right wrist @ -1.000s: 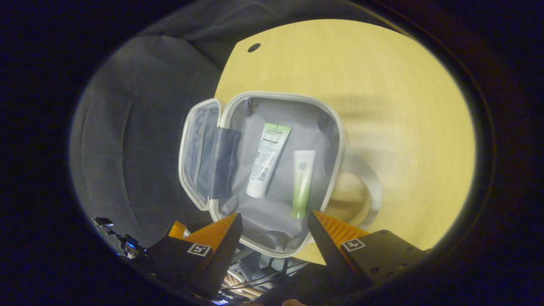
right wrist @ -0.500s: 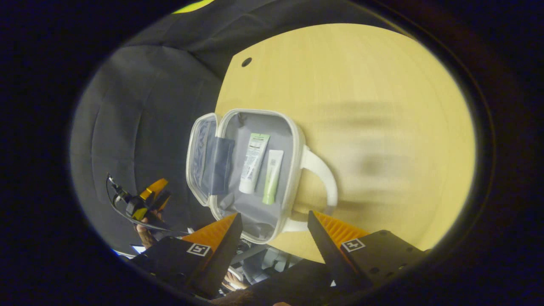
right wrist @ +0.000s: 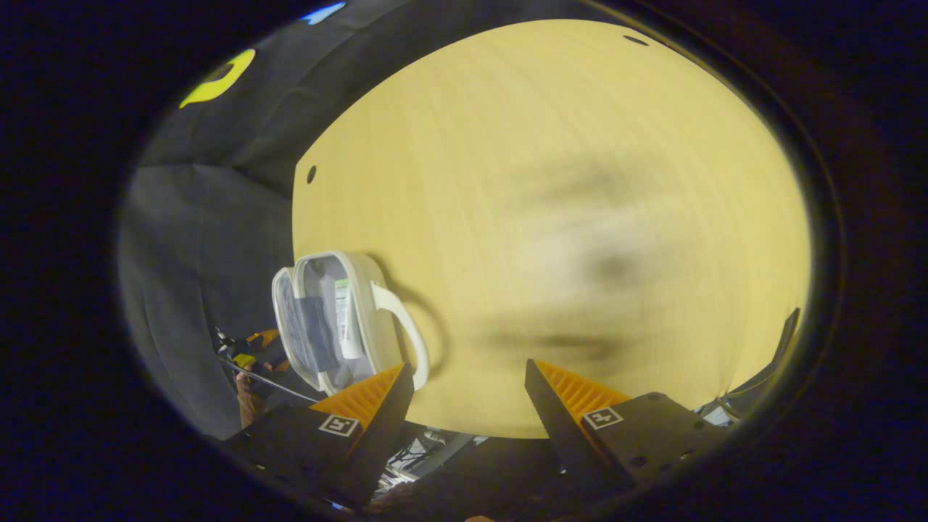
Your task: First open the suitcase, pack the skin care products into it, and then close the suitcase.
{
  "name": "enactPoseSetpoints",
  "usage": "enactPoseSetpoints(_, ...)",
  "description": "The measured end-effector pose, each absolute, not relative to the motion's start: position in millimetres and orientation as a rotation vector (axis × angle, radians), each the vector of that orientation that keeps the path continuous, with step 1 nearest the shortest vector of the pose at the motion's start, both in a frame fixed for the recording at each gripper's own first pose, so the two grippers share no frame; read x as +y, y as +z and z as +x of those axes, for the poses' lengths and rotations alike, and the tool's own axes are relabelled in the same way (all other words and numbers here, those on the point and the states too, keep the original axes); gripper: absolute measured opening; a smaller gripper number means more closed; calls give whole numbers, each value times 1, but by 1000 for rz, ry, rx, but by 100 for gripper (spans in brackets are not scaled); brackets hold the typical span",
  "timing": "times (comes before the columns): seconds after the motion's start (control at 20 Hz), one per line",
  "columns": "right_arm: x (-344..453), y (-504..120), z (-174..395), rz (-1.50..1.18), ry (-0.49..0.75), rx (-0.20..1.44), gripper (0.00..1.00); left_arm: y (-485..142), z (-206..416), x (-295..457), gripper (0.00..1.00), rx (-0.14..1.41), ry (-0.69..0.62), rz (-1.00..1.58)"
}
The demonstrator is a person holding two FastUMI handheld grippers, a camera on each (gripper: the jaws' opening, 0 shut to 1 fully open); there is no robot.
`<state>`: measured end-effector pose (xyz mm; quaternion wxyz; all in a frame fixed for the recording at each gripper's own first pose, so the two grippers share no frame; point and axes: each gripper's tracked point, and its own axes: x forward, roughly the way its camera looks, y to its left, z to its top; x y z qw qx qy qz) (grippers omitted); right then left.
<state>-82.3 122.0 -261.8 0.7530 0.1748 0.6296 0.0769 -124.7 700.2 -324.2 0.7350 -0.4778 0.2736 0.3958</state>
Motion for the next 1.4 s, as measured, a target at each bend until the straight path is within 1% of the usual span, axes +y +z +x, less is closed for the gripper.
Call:
enactPoseSetpoints(0.1,104,-258,-81,404,119,1360,95,-351,-120,708,95,619,902,-1098)
enactPoseSetpoints(0.25,96,-258,-81,439,84,1359,95,-368,-107,705,95,632,895,-1169)
enactPoseSetpoints(0.3,97,-260,-85,446,87,1368,95,-371,-99,703,95,621,877,-1196)
enactPoseSetpoints(0.35,100,-262,-89,452,93,1380,95,-371,-88,697,94,590,833,-1238)
enactPoseSetpoints(0.45,105,-264,-95,462,108,1395,95,-366,-78,697,67,519,817,-1287)
enactPoseSetpoints(0.5,107,-264,-98,469,118,1399,95,-357,-79,698,54,510,798,-1286)
enactPoseSetpoints(0.6,109,-263,-99,480,127,1400,95,-341,-79,700,27,482,781,-1223)
enactPoseSetpoints(0.65,109,-265,-99,482,129,1397,95,-329,-78,699,20,452,763,-1187)
enactPoseSetpoints(0.75,110,-265,-97,485,137,1393,95,-304,-78,696,19,391,718,-1117)
enactPoseSetpoints(0.8,112,-265,-98,485,146,1393,95,-289,-76,693,24,347,699,-1084)
enactPoseSetpoints(0.95,113,-265,-102,475,178,1394,95,-249,-75,682,23,244,646,-997)
enactPoseSetpoints(1.0,115,-266,-105,470,189,1395,95,-236,-82,673,26,230,634,-975)
enactPoseSetpoints(1.05,114,-266,-106,467,200,1395,95,-224,-87,666,22,222,628,-958)
enactPoseSetpoints(1.4,100,-262,-123,494,238,1378,95,-141,-121,609,22,127,571,-858)
